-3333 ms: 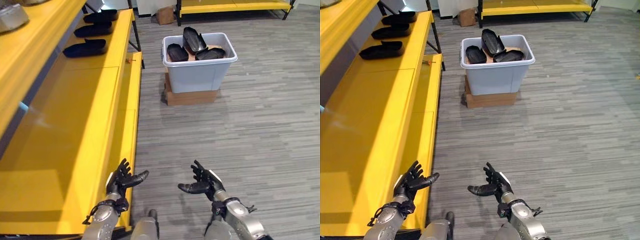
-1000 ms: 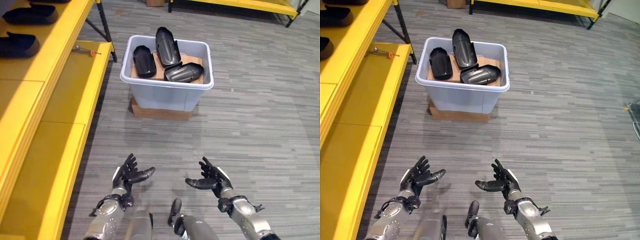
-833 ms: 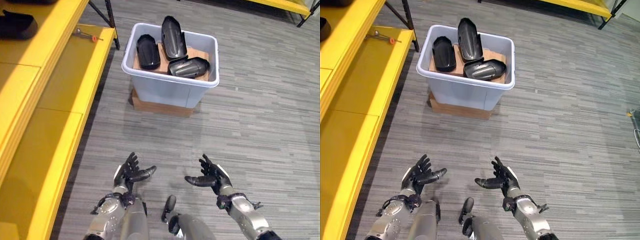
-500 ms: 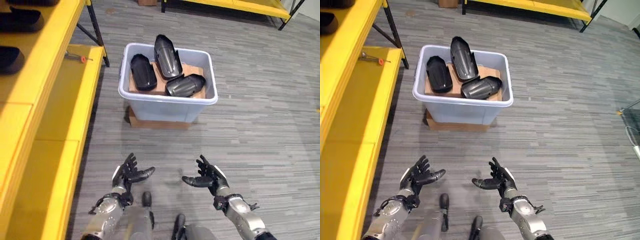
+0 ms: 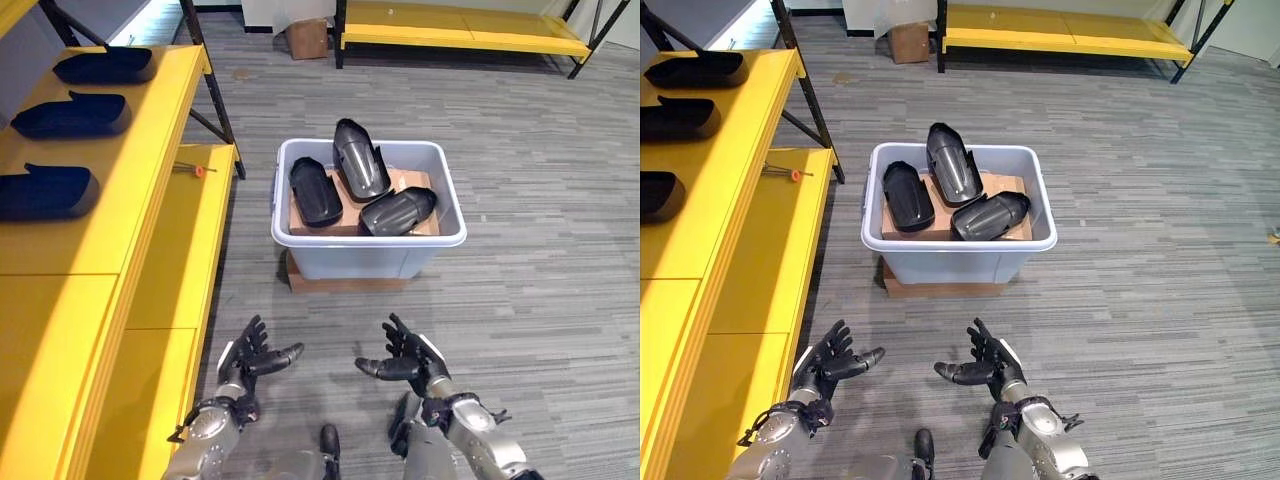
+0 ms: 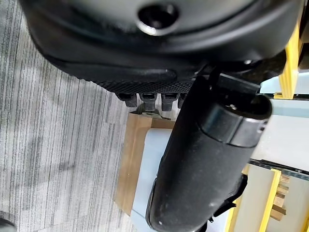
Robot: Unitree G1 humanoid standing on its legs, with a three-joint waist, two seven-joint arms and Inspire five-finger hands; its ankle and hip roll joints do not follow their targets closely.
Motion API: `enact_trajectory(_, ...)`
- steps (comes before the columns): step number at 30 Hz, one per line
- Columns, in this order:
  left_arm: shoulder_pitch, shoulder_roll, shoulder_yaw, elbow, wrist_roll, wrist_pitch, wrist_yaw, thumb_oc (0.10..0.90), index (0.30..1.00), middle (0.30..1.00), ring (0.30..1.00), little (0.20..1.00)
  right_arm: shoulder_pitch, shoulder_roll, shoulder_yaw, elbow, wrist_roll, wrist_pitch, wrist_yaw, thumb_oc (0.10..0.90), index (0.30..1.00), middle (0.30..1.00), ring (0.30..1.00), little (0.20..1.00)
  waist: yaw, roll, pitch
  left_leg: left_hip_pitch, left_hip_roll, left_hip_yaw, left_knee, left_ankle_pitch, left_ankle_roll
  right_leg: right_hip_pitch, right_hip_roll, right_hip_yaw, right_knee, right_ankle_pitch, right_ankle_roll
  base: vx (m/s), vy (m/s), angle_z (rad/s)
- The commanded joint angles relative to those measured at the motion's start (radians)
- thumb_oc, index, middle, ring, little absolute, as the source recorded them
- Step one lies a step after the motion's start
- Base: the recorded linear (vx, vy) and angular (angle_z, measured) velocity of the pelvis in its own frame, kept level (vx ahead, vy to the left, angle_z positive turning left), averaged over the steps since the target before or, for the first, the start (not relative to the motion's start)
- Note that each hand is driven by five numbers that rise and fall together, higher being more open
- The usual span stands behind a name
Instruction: Move parts from the plastic box to the shelf.
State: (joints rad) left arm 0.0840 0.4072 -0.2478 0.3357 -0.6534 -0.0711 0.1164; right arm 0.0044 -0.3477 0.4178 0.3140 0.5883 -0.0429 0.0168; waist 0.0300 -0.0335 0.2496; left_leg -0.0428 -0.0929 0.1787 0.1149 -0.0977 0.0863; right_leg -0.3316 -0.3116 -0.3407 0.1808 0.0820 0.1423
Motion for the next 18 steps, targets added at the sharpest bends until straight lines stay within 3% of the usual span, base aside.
enact_trajectory(1, -0.023, -0.008, 0.009, -0.088, 0.015, -0.07, -0.041, 0.9, 1.0, 1.0, 1.0, 1.0, -0.023, -0.019, -0.014, -0.062, -0.012, -0.07, 0.026, 0.9, 1.0, 1.0, 1.0, 1.0, 0.013, -0.024, -0.071, 0.01, 0.104, -0.02, 0.07, -0.025, -0.081, 0.103, 0.053, -0.02, -0.065, 0.07, 0.026, 0.17, -0.093, 0.02)
enact_trajectory(10, -0.016, -0.027, 0.016, -0.08, -0.003, -0.072, -0.036, 0.9, 1.0, 1.0, 1.0, 1.0, -0.025, -0.041, -0.026, -0.075, -0.002, -0.08, 0.021, 0.9, 1.0, 1.0, 1.0, 1.0, 0.014, -0.025, -0.115, 0.039, 0.181, -0.035, 0.105, 0.019, -0.136, 0.162, 0.162, -0.028, -0.103, 0.004, -0.017, 0.2, -0.156, -0.06)
enact_trajectory(13, -0.013, -0.033, 0.018, -0.086, -0.013, -0.075, -0.03, 0.9, 1.0, 1.0, 1.0, 1.0, -0.032, -0.046, -0.02, -0.061, 0.002, -0.078, 0.018, 0.9, 1.0, 1.0, 1.0, 1.0, 0.03, -0.029, -0.107, -0.021, 0.194, -0.059, 0.285, 0.084, -0.162, 0.182, 0.188, -0.018, -0.097, -0.032, -0.049, 0.14, -0.15, -0.18)
enact_trajectory(16, -0.015, -0.028, 0.016, -0.091, -0.025, -0.072, -0.027, 0.9, 1.0, 1.0, 1.0, 1.0, -0.029, -0.052, -0.023, -0.063, 0.015, -0.082, 0.015, 0.9, 1.0, 1.0, 1.0, 1.0, 0.05, -0.047, -0.071, -0.128, 0.207, -0.084, 0.508, 0.211, -0.199, 0.228, 0.195, -0.033, -0.106, -0.058, -0.09, 0.07, -0.165, -0.22)
enact_trajectory(18, -0.012, -0.025, 0.012, -0.096, -0.025, -0.067, -0.03, 0.9, 1.0, 1.0, 1.0, 1.0, -0.019, -0.058, -0.023, -0.067, 0.017, -0.081, 0.009, 0.9, 1.0, 1.0, 1.0, 1.0, 0.058, -0.05, -0.055, -0.169, 0.225, -0.069, 0.518, 0.21, -0.194, 0.255, 0.21, -0.04, -0.122, -0.073, -0.1, 0.11, -0.096, -0.01)
